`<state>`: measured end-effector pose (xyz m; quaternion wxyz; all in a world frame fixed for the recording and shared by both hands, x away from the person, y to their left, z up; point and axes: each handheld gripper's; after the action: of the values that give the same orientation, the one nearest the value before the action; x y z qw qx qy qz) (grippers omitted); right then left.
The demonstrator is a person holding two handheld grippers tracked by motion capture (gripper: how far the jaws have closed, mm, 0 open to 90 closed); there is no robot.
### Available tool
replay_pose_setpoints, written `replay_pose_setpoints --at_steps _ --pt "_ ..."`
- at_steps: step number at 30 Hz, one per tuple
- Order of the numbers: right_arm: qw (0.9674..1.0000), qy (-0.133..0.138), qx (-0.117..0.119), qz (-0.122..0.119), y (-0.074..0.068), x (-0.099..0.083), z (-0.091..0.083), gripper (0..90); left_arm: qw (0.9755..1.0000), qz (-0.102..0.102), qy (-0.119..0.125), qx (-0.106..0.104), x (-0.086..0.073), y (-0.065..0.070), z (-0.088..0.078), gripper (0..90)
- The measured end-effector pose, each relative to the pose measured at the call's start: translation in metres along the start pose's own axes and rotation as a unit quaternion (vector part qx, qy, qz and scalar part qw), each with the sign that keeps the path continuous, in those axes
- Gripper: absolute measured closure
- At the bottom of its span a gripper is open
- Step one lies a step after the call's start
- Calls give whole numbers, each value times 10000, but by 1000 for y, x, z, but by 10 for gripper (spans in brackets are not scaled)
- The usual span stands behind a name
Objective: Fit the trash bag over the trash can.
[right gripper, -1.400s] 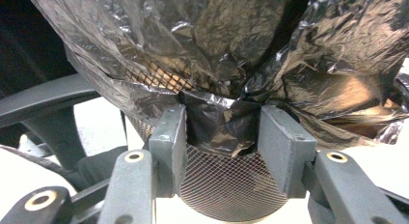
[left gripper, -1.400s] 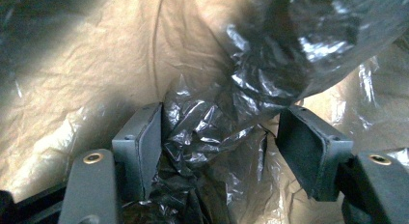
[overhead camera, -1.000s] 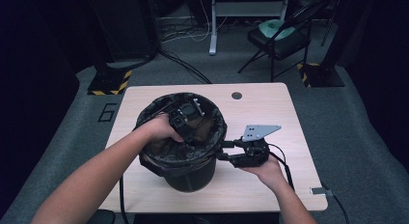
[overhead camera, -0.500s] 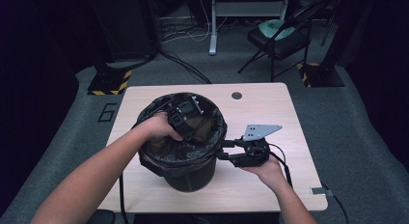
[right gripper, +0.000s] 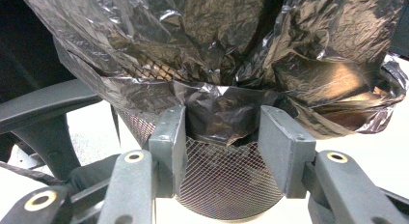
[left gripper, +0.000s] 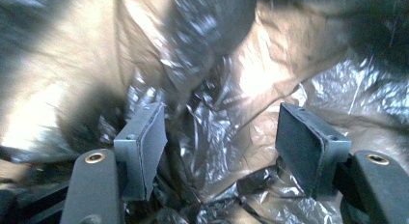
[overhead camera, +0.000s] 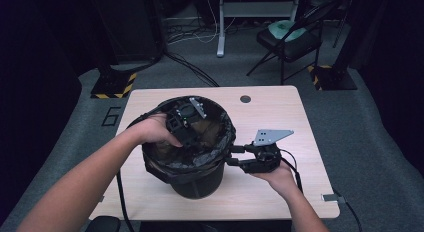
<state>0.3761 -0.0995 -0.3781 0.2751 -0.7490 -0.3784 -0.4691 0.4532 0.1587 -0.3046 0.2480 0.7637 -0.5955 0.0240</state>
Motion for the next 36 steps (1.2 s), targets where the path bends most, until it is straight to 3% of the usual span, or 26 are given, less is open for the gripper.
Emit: replay_pose_setpoints --at_steps 4,12,14,31,36 --pt "10000 14 3 -7 -1 1 -1 517 9996 8 -285 21 2 -1 10 355" --pt "10000 16 2 15 0 0 -1 517 9985 -136 -521 82 6 -9 25 359" --pt "10000 29 -6 29 0 0 -2 516 9979 -94 -644 51 7 -12 28 360" --pt "10000 40 -5 27 0 -1 -2 514 9953 -392 -889 20 7 -21 44 355" --pt "10000 48 -6 20 0 0 -2 513 9986 -184 -462 157 11 -10 24 351"
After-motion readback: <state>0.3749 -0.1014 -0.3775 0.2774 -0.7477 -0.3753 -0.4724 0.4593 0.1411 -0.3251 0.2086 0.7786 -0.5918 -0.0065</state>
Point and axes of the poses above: each handheld gripper's, and its own axes: z roughly forward along the jaws, x roughly out of its top, y roughly to its right, and after that the axes turned 13 degrees about -x, right-handed
